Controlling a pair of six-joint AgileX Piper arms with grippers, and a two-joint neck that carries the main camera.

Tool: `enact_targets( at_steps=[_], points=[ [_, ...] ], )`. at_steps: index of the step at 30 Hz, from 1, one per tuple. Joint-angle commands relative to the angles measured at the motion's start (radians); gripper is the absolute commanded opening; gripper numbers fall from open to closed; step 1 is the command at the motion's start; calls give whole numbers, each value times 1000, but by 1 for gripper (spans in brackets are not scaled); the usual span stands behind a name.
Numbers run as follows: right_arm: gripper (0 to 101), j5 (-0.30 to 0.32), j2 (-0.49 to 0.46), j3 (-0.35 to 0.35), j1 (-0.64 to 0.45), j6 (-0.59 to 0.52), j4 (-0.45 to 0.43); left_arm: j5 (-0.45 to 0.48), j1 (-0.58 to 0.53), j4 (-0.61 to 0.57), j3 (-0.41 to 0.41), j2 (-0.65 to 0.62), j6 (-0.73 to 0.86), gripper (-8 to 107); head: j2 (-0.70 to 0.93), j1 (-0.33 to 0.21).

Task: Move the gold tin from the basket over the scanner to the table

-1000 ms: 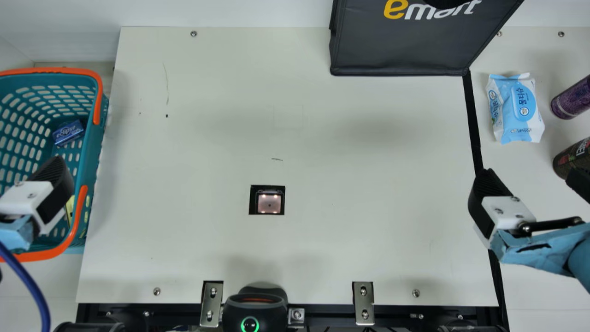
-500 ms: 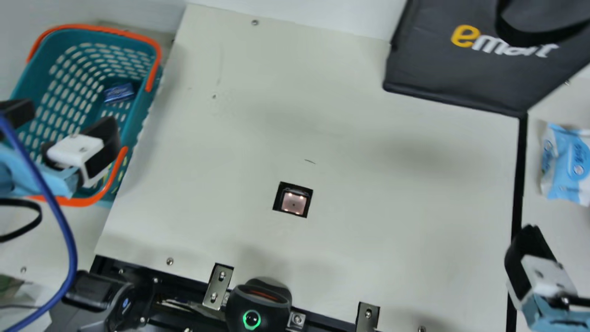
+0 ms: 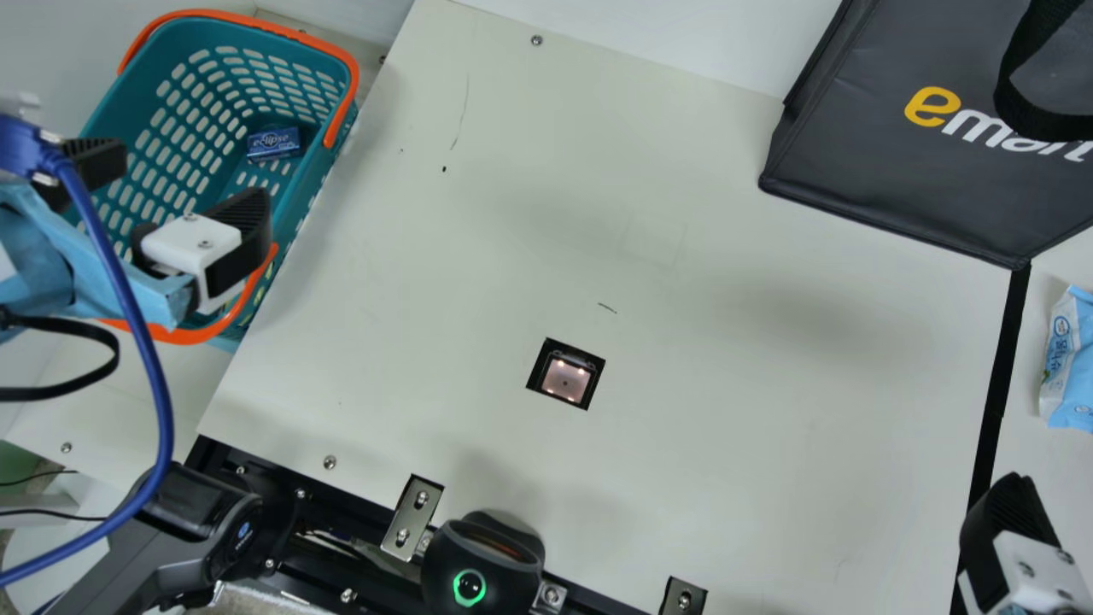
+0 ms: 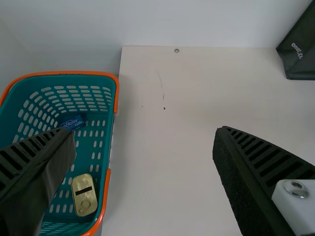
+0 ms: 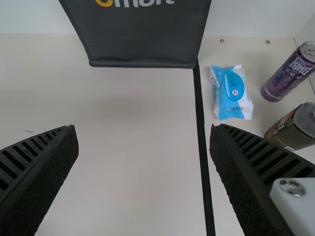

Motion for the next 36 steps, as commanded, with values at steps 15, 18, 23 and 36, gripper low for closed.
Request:
enact_targets(
  at_steps=[15, 18, 23, 36],
  points=[
    [95, 0, 0, 0, 0, 0, 0, -12, 128, 35, -25, 112, -100, 90, 4, -30],
    [95, 0, 0, 0, 0, 0, 0, -18, 213, 38, -44, 178, -132, 90, 4, -30],
    [95, 1, 0, 0, 0, 0, 0, -23, 372, 20, -85, 288, -136, 90, 4, -30],
    [95, 1, 0, 0, 0, 0, 0, -42, 591, 11, -168, 506, -56, 90, 4, -30]
  ],
)
